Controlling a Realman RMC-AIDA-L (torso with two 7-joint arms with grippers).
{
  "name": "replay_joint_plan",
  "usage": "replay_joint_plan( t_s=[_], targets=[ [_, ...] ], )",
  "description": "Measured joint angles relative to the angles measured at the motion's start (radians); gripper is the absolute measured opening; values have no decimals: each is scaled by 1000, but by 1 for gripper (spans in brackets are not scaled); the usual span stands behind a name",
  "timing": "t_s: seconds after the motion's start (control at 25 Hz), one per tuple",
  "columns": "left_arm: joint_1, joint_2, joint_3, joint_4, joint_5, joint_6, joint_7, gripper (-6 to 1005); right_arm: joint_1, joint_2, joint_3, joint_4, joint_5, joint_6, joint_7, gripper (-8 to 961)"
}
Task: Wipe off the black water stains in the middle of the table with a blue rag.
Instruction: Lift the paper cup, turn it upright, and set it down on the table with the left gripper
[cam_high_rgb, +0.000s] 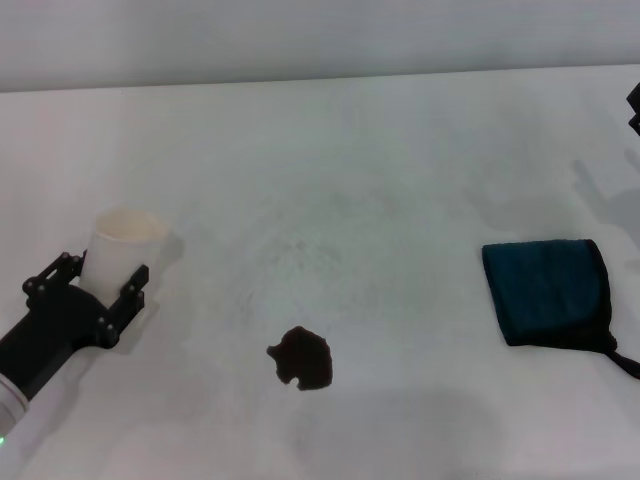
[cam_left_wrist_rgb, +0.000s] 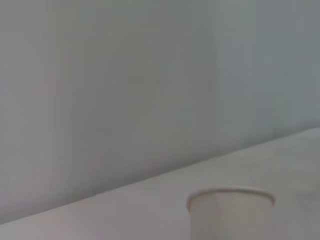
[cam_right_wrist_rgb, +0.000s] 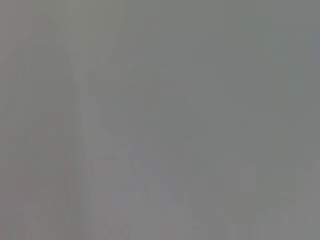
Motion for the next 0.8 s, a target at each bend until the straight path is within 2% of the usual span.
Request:
replay_joint_plan(
  t_s=[0.44,0.8],
  targets=[
    [64,-1,-1,25,-8,2,93,627,0,0,2,-1,0,-8,0,841],
    [91,0,1,61,-8,3,100,666,-10,-1,2,-1,-1,-11,0,840]
  ],
)
